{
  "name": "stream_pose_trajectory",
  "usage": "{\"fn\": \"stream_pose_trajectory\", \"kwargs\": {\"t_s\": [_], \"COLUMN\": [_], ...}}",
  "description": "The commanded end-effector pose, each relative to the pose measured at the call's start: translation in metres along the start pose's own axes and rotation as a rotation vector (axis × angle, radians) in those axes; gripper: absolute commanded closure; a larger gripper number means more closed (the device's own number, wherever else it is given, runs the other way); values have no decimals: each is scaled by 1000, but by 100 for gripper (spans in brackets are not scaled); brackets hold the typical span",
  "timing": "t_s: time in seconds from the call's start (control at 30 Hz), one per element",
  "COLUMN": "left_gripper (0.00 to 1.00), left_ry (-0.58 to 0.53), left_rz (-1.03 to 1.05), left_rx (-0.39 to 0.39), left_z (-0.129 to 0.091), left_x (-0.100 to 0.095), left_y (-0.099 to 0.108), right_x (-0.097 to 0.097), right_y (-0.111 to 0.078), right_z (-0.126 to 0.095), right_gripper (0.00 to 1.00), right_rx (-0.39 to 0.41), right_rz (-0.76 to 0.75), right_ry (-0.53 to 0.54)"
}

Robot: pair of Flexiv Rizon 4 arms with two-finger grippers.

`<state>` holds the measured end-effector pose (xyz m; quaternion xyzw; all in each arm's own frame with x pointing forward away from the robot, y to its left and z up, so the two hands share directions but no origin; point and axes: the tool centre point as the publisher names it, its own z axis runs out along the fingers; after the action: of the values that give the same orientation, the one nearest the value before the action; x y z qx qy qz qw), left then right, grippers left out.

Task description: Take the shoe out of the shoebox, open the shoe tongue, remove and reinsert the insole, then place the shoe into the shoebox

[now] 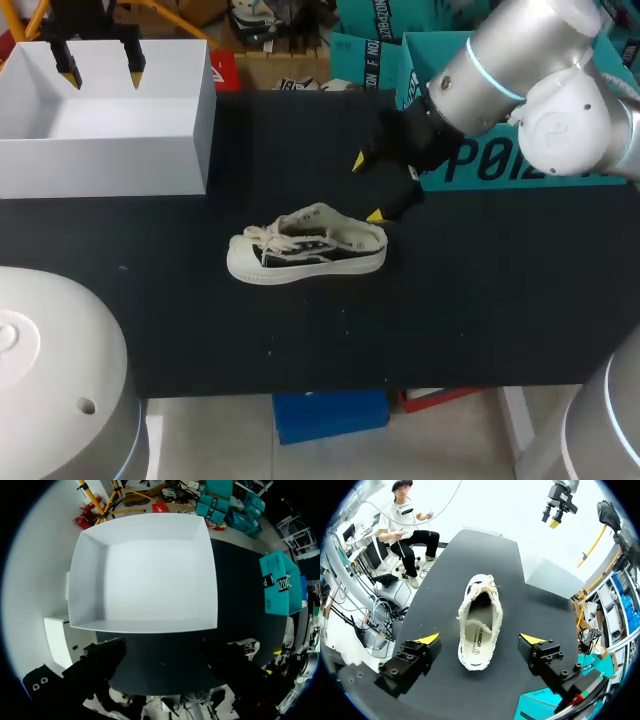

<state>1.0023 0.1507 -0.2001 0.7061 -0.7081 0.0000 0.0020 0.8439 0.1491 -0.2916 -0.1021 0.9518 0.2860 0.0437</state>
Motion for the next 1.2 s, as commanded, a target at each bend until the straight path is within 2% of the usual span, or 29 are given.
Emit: {"fn": "stream_pose_trajectory", "kwargs": {"t_s": [0.03, 0.57, 1.03, 1.2], "left_gripper": [0, 0, 0, 0], "left_ry": [-2, -2, -2, -2], "left_rz": [-2, -2, -2, -2], "left_rx": [-1, -1, -1, -1], "left_z": [0, 0, 0, 0], "left_x": [1, 1, 1, 1], "left_y": [1, 1, 1, 1], "right_x": [13, 14, 14, 11], "right_y": [-9, -43, -64, -69], "right_z": [2, 41, 68, 75], "right_gripper": [0, 0, 0, 0], "right_rx": [-65, -139, -317, -344], "right_rz": [-2, 84, 135, 146], "right_ry": [-31, -41, -25, -18]}}
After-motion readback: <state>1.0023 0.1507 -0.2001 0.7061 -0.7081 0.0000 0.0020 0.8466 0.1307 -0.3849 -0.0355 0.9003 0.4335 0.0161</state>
